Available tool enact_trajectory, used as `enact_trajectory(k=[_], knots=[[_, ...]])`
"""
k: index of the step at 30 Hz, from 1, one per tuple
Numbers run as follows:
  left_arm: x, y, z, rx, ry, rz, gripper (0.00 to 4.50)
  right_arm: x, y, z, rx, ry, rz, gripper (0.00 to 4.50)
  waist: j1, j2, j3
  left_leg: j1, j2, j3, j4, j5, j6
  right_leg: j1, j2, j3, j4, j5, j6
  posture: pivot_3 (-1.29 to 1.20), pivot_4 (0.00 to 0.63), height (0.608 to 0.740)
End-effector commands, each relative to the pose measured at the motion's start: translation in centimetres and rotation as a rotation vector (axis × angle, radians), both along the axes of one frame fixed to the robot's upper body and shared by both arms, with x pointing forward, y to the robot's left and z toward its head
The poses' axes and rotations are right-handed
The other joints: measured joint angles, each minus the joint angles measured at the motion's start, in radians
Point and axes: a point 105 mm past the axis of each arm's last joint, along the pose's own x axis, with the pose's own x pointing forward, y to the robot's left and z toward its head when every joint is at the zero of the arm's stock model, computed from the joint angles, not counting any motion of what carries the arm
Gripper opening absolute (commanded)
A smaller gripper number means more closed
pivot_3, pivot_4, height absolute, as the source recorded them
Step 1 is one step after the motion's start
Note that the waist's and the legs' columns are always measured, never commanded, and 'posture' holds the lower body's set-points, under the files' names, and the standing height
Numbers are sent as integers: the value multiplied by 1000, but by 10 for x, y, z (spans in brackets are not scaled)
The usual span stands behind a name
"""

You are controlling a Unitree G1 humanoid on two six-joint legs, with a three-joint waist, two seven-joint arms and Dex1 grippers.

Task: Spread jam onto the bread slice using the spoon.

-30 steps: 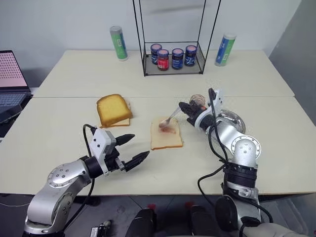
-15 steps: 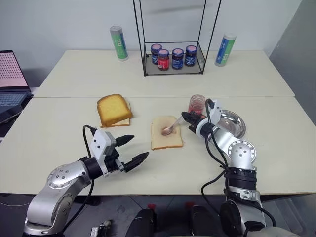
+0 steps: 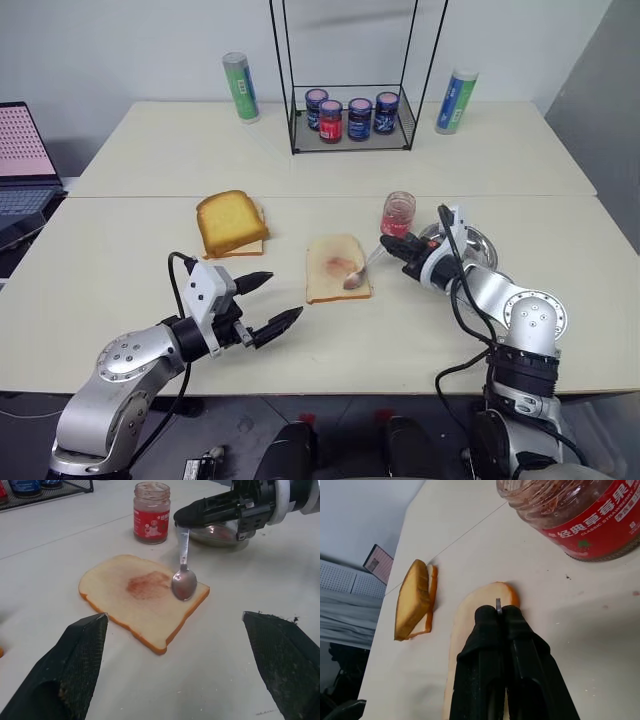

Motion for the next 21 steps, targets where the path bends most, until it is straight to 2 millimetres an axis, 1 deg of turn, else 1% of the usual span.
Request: enact_trajectory(k=[1, 4, 7, 9, 10, 11, 15, 17, 19, 21], knots=[[-1, -2, 5, 3, -36, -12, 4500, -1, 8, 32, 77, -100, 37, 35, -2, 0, 0, 0, 0, 0, 0, 0, 0, 0, 0, 0, 0, 0, 0, 0, 150, 740], [-1, -3, 9, 17, -45, -29, 4500, -1, 0, 48, 107, -158, 21, 35, -1, 0, 0, 0, 0, 0, 0, 0, 0, 0, 0, 0, 0, 0, 0, 0, 150, 740], [6, -7, 29, 41, -57, -96, 4500, -10, -30, 73, 80, -273, 2, 35, 9, 0, 1, -1, 0, 0, 1, 0, 0, 0, 0, 0, 0, 0, 0, 0, 150, 740], [8, -21, 44, 57, -63, -204, 4500, -13, -59, 86, 30, -329, -67, 35, 23, 0, 2, -1, -1, -1, 1, 0, 0, 0, -1, -2, 0, 0, 0, 0, 150, 740], [8, -28, 49, 67, -64, -250, 4500, -14, -71, 89, 6, -344, -99, 35, 25, 0, 2, -2, -2, -2, 2, 0, 0, 1, -1, -3, -1, 0, 0, 0, 150, 740], [8, -33, 52, 73, -63, -278, 4500, -15, -78, 91, -8, -352, -118, 35, 24, 0, 2, -2, -1, -1, 2, 0, 0, 2, -1, -3, -2, 0, 0, 0, 150, 740], [15, -59, 66, 86, -89, -393, 4500, -17, -118, 91, -77, -353, -268, 35, 12, -1, 2, -1, -1, 0, 1, 0, 0, 3, -1, -2, -2, 0, 0, 0, 150, 740], [20, -76, 67, 119, -109, -457, 4500, -20, -139, 86, -109, -342, -351, 35, 11, -1, 2, -1, 0, 1, 1, 0, 0, 2, 0, -1, -1, 0, 0, 0, 150, 740], [28, -89, 66, 130, -123, -481, 4500, -21, -153, 79, -143, -329, -398, 35, 10, 0, 2, -1, -1, 1, 1, 0, 0, 2, 0, -1, -1, 0, 0, 0, 150, 740], [38, -101, 64, 126, -139, -485, 4500, -18, -161, 72, -138, -314, -427, 35, 9, -1, 2, -1, -1, 3, 2, 0, 0, 2, 0, 0, -1, 0, 0, 0, 150, 740]])
